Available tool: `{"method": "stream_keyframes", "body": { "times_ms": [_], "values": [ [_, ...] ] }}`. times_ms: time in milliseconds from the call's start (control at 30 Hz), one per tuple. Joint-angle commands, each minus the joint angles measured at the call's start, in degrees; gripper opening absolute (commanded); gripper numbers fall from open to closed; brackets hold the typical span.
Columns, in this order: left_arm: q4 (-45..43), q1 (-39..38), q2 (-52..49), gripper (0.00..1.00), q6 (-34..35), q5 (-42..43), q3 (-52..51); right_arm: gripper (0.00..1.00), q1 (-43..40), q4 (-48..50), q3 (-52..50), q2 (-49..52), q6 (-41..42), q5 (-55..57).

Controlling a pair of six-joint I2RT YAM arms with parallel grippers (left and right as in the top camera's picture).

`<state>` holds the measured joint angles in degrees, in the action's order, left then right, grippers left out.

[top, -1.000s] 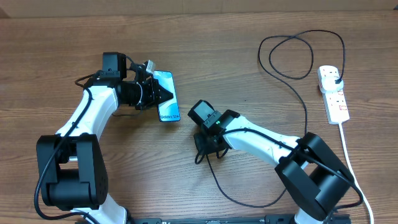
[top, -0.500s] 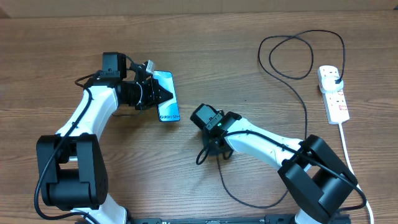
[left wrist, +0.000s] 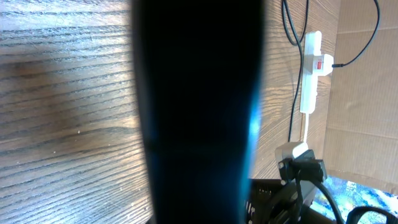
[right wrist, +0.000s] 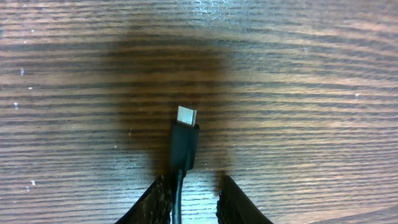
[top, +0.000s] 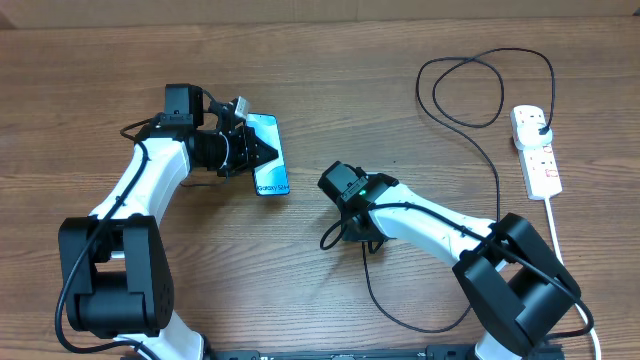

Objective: Plug charger to phone and switch on socket
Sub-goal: 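Lower the right gripper and grasp the USB-C plug end, then lift the plug with the right gripper toward the phone's bottom port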

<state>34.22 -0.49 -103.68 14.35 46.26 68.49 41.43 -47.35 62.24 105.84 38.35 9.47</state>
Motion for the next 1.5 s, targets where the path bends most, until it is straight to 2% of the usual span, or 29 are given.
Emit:
{"method": "stream_keyframes", "body": {
  "times_ms": [0, 333, 367, 533, 700, 767, 1000, 1033, 1067, 1100, 1200, 1300, 1467],
  "values": [
    [-0.4, 0.2, -0.2, 0.04, -1.7, 1.2, 0.0, 0.26, -1.9, 3.2, -3.1, 4.1, -4.1, -6.8],
    [-0.4, 0.2, -0.2, 0.04, -1.8, 1.2, 0.0, 0.23, -1.9, 3.5, -3.1, 4.2, -4.1, -7.7],
    [-0.4, 0.2, -0.2, 0.04, -1.8, 1.2, 0.0, 0.17, -1.9, 3.5, -3.1, 4.2, -4.1, -7.7],
    [-0.4, 0.2, -0.2, 0.04, -2.2, 1.1, 0.0, 0.11, -1.9, 3.6, -3.1, 4.2, -4.1, -7.7],
    [-0.4, 0.2, -0.2, 0.04, -2.2, 1.1, 0.0, 0.13, -1.9, 5.0, -3.1, 4.2, -4.1, -7.0],
    [-0.5, 0.2, -0.2, 0.04, -2.2, 1.1, 0.0, 0.04, -1.9, 4.9, -3.1, 4.2, -4.1, -7.0],
    [-1.9, 0.2, -0.2, 0.04, -5.0, 1.5, 0.0, 0.04, -2.0, 4.2, -3.0, 3.8, -4.7, -7.0],
    [-2.2, 0.3, -0.2, 0.04, -5.0, 5.3, 0.0, 0.04, -2.7, 3.5, -2.5, 0.9, -8.7, -7.0],
    [-2.7, 0.6, -0.2, 0.04, -5.0, 8.9, 0.0, 0.04, -3.1, 3.3, -2.5, -0.7, -9.1, -7.0],
    [-4.6, 1.9, -0.2, 0.04, -5.0, 17.1, 0.0, 0.04, -4.6, 2.4, -2.5, -6.5, -10.8, -8.3],
    [-9.3, 4.6, -0.2, 0.04, -5.0, 28.2, 0.0, 0.04, -7.8, 1.1, -2.5, -16.9, -17.4, -18.9],
    [-8.5, 6.2, -0.2, 0.04, -5.0, 31.6, 0.0, 0.04, -11.3, -0.4, -2.7, -25.7, -25.8, -34.0],
    [-7.8, 6.0, 0.4, 0.04, -5.0, 37.4, 0.0, 0.04, -11.8, 1.9, -4.3, -27.2, -31.4, -50.4]
  ]
}}
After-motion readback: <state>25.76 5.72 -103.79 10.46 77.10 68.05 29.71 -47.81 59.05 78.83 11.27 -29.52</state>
